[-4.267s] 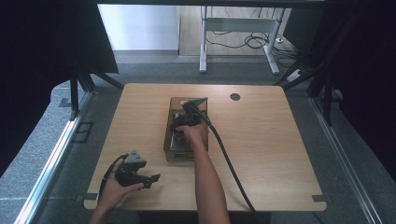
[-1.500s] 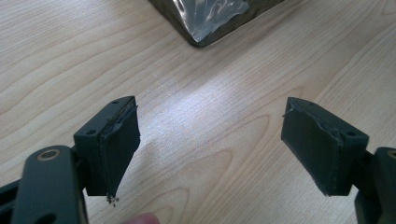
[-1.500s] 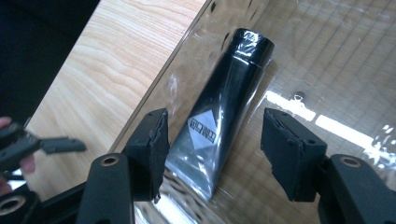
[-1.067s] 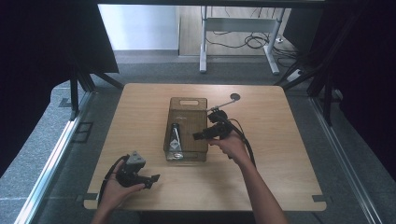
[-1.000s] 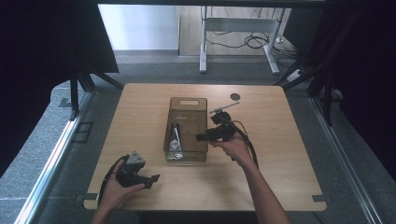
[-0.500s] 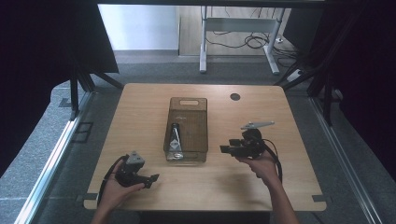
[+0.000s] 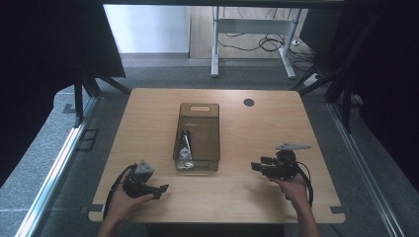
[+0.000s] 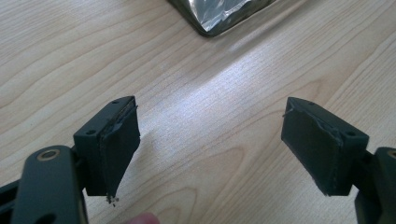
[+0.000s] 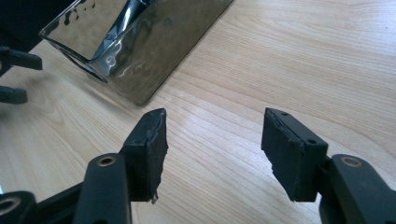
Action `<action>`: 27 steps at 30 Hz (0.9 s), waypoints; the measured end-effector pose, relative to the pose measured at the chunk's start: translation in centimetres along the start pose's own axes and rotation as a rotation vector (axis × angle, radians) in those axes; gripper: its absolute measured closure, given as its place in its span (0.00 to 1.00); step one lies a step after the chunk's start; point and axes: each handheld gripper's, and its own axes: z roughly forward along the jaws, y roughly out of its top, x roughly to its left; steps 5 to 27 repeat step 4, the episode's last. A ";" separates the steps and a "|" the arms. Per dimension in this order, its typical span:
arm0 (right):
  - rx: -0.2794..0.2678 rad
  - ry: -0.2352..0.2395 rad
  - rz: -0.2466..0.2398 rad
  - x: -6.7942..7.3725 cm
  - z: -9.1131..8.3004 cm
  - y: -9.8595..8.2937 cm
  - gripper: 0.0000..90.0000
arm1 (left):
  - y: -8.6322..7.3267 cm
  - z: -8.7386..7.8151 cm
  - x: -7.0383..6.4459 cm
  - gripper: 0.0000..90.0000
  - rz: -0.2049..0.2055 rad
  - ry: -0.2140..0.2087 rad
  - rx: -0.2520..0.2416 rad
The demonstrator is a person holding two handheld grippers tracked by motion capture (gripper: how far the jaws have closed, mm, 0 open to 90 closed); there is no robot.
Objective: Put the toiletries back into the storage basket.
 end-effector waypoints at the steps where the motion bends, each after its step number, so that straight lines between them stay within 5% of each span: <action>1: -0.001 -0.007 -0.007 0.1 -0.1 0.0 0.44 | 0.0 0.0 0.0 0.22 0.000 0.000 -0.002; 27: -0.019 -0.003 -0.007 0.2 -0.3 0.0 0.43 | 0.0 -0.2 0.1 0.22 -0.004 0.002 -0.007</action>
